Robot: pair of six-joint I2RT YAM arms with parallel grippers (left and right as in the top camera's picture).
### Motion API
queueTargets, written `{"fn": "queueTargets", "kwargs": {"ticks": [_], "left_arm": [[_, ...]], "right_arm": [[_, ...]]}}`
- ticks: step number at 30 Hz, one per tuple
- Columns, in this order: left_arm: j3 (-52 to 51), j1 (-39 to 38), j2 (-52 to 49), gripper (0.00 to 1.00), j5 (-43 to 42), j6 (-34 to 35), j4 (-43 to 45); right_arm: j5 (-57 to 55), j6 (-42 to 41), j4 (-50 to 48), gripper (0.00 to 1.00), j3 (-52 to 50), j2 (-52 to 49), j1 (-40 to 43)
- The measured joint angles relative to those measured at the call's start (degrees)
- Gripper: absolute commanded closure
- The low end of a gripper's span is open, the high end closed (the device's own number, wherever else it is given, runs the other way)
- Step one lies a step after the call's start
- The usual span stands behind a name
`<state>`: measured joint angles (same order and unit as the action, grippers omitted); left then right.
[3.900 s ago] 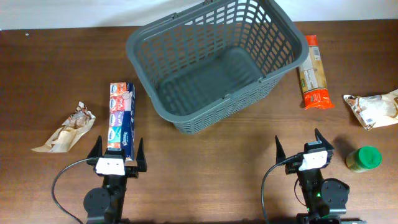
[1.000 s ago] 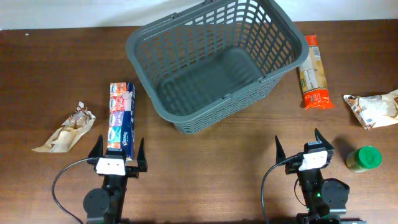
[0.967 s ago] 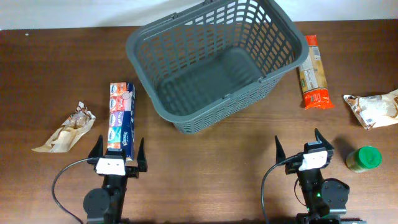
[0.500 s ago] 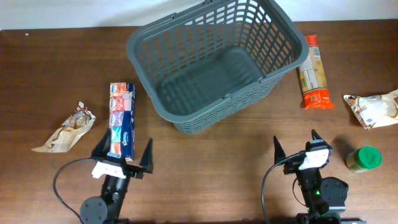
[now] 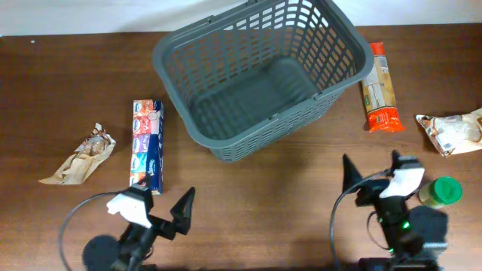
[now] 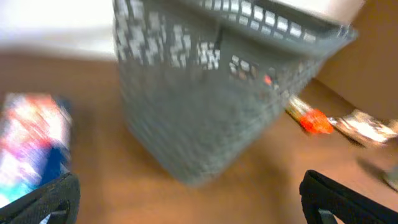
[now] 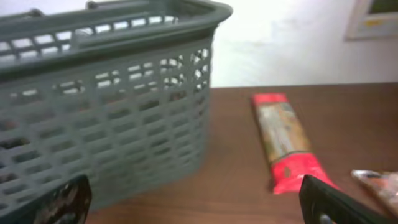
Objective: Pack container
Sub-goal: 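Raise both grippers and reach toward the grey basket's front rim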
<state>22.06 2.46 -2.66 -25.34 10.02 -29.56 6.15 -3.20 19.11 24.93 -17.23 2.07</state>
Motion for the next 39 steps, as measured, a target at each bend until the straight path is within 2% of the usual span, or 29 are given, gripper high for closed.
{"fn": "queueTargets", "kwargs": {"ticks": [3, 5, 8, 10, 12, 16, 19, 22, 26, 29, 31, 34, 39], "left_arm": [[6.21, -0.02, -0.85, 0.01, 3.02, -3.8, -2.21], [10.8, -0.02, -3.23, 0.01, 5.16, -5.22, -6.82], [18.36, -0.02, -11.26, 0.01, 7.93, -6.21, -17.16], [24.22, -0.02, -19.98, 0.01, 8.07, -6.6, -20.7], [29.03, -0.02, -27.12, 0.01, 7.87, -6.88, -20.02], [36.83, 0.11, -36.37, 0.01, 2.89, -9.84, -15.02], [45.24, 0.09, -42.86, 0.01, 0.39, -11.67, -19.54], [56.46, -0.9, -49.75, 0.01, 2.01, -12.66, -29.46], [81.24, -8.09, -63.04, 0.01, 12.39, -13.51, -50.58], [98.09, -15.34, -71.01, 0.01, 18.67, -13.73, -60.28], [108.04, -20.28, -75.71, 0.01, 21.24, -13.75, -64.61], [117.09, -26.25, -80.61, 0.01, 22.53, -13.73, -66.42], [119.93, -35.98, -86.14, 0.01, 22.14, -15.89, -66.9]], "right_arm": [[-3.54, 1.6, 6.19, 0.01, 10.45, -8.04, 0.0], [-5.51, 2.89, 11.3, 0.01, 19.61, -14.62, 0.0], [-7.02, 4.31, 22.32, 0.01, 35.43, -24.52, 0.0], [-7.45, 4.9, 28.22, 0.01, 47.41, -31.74, 0.0], [-5.95, 5.16, 35.04, 0.01, 59.67, -38.88, 0.04], [-0.2, 5.4, 42.66, 0.01, 74.12, -47.17, 0.04], [2.62, 5.46, 44.37, 0.01, 78.66, -50.14, 0.04], [4.09, 6.08, 45.7, 0.01, 80.76, -51.74, 0.04], [5.33, 6.86, 47.65, 0.01, 84.19, -53.24, 0.04], [7.32, 6.99, 48.39, 0.01, 88.76, -54.71, 0.04], [9.46, 7.1, 48.63, 0.01, 92.32, -55.91, 0.04], [14.51, 8.81, 51.3, 0.02, 98.49, -58.66, 0.04], [19.26, 10.25, 55.74, 0.01, 104.61, -64.74, 0.04]]}}
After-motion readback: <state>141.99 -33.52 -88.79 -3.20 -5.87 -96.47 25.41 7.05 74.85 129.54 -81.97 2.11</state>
